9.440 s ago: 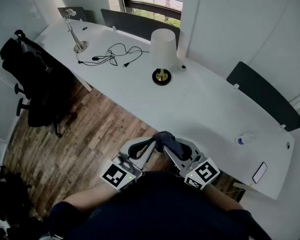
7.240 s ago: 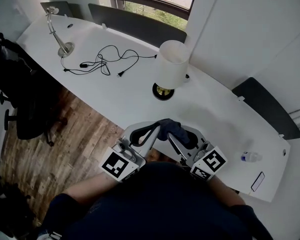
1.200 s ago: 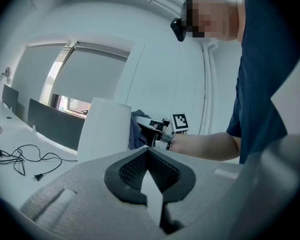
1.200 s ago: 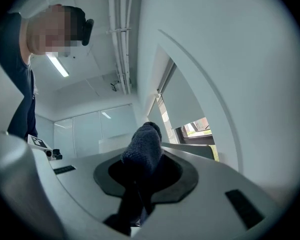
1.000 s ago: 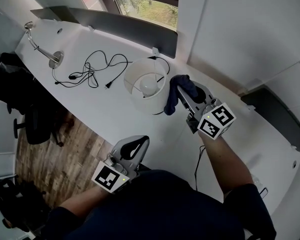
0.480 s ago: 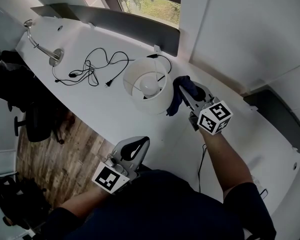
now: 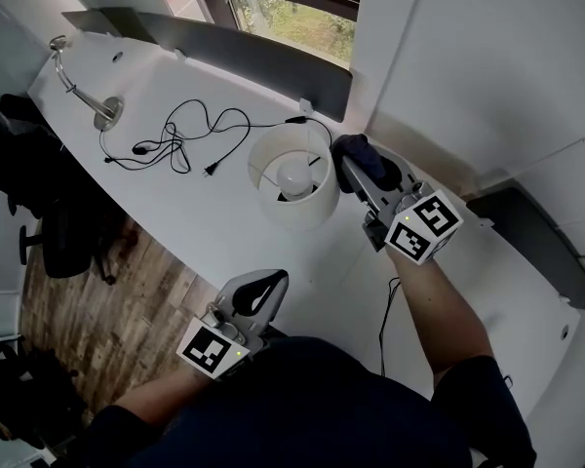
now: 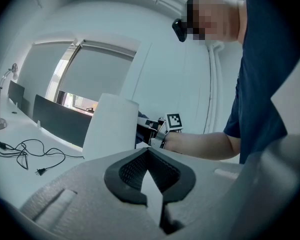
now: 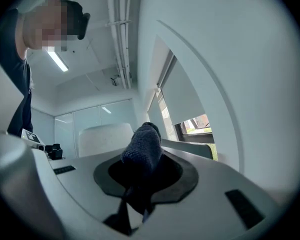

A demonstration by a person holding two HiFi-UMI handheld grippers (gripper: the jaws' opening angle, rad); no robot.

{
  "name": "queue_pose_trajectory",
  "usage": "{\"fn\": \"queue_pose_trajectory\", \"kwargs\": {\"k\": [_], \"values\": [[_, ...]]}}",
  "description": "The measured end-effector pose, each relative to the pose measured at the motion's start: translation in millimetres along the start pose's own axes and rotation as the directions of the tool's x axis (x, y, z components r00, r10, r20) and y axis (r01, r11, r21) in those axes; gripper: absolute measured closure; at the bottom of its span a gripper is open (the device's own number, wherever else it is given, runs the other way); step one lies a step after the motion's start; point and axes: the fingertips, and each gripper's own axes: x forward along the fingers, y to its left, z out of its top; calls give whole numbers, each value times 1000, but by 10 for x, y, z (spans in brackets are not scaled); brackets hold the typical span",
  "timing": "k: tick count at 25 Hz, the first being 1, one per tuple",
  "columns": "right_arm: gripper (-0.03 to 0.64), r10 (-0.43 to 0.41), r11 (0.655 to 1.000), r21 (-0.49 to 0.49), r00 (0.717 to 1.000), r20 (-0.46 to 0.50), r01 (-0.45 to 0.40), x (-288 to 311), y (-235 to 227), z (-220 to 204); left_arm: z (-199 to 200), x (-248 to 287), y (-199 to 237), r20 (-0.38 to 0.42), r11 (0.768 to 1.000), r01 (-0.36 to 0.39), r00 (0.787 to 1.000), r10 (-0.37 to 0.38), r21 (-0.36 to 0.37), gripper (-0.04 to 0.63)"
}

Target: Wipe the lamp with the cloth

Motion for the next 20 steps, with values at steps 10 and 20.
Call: {"fn": "queue_pose_trajectory", "kwargs": {"k": [10,20], "values": [[528,85,995,-67,993,82,-80,165,210,609,42,-44,36,13,1000,-6,1000,6,-3,589],[528,163,983,-96,985,60,-157,430,183,649,32,-48,71,11,1000,-26,1000,26,-12,589]]}}
